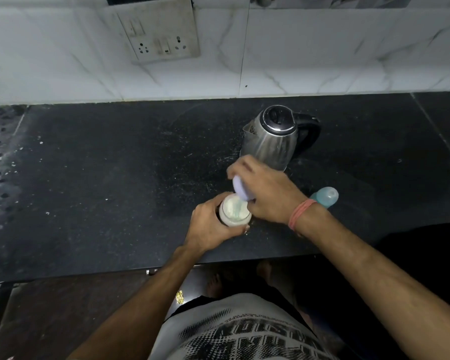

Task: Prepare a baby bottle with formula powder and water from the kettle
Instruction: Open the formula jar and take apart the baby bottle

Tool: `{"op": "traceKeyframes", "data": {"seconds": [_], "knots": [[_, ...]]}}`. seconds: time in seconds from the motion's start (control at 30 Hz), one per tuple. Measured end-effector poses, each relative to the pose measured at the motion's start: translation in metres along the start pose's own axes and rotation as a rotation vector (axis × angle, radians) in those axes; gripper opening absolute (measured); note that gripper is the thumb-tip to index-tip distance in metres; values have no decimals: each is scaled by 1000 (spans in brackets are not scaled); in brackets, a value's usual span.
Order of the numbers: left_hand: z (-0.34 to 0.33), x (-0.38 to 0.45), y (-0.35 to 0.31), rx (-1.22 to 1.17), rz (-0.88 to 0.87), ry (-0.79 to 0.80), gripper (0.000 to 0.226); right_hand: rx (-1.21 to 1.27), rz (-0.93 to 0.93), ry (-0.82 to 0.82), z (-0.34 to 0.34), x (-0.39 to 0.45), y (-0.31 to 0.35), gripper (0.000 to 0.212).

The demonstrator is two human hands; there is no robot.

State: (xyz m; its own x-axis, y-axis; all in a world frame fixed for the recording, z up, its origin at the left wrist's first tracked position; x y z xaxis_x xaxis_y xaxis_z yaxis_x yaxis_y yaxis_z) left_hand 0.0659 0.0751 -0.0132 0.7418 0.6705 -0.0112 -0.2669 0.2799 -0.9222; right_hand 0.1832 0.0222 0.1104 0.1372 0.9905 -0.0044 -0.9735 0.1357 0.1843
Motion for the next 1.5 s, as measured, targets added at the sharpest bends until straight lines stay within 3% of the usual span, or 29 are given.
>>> {"op": "traceKeyframes", "data": {"seconds": [0.17, 0.23, 0.37, 0.6, 0.67, 0.77, 0.83, 0.9, 1.03, 1.1, 1.17, 1.23, 1.37, 1.5], "knots": [[14, -3, 2, 25, 5, -81, 83, 311, -614, -264, -35, -47, -87, 61], [19, -2, 7, 53, 24, -104, 85, 373, -689, -296, -69, -63, -95, 54], [24, -2, 12, 85, 47, -128, 87, 361, -652, -298, -115, -72, -89, 38], [24, -6, 9, 59, 75, -138, 82, 264, -593, -188, -141, -70, -80, 36], [20, -6, 10, 31, 82, -120, 96, 202, -554, -148, -143, -68, -73, 37], [9, -4, 2, 91, 31, -68, 143, 192, -540, -67, -150, -67, -69, 42], [6, 0, -20, 139, -49, -90, 149, 252, -542, -52, -144, -70, -66, 46], [3, 6, -50, 167, -143, -112, 142, 296, -545, -128, -118, -78, -68, 42], [-12, 11, -104, 196, -326, -127, 115, 169, -541, -624, -21, -117, -82, 19], [-24, 10, -125, 163, -388, -162, 94, 53, -638, -742, 12, -141, -103, 21], [-48, 10, -137, 194, -396, -133, 78, 30, -803, -619, 12, -155, -136, 37], [-81, 11, -136, 262, -370, -39, 76, 110, -872, -432, -9, -159, -161, 53], [-132, 18, -110, 172, -270, 161, 88, 219, -776, -346, -21, -154, -169, 45], [-146, 25, -81, 124, -106, 210, 101, 307, -618, -337, -20, -142, -145, 46]]}}
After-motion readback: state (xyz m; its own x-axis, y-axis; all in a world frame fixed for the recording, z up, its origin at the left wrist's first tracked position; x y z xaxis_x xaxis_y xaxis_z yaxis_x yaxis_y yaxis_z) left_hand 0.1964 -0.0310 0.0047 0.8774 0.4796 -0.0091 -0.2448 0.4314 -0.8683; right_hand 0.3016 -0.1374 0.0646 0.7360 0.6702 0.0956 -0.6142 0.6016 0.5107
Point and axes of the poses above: each hand's wrist, its own x-axis towards the middle knuckle, its own z-axis out of the back of the hand, y = z × x, the point moved 10 cm from there along x, towards the middle knuckle, and after that the axes turned 5 degrees about -x, right-handed, at the moved point
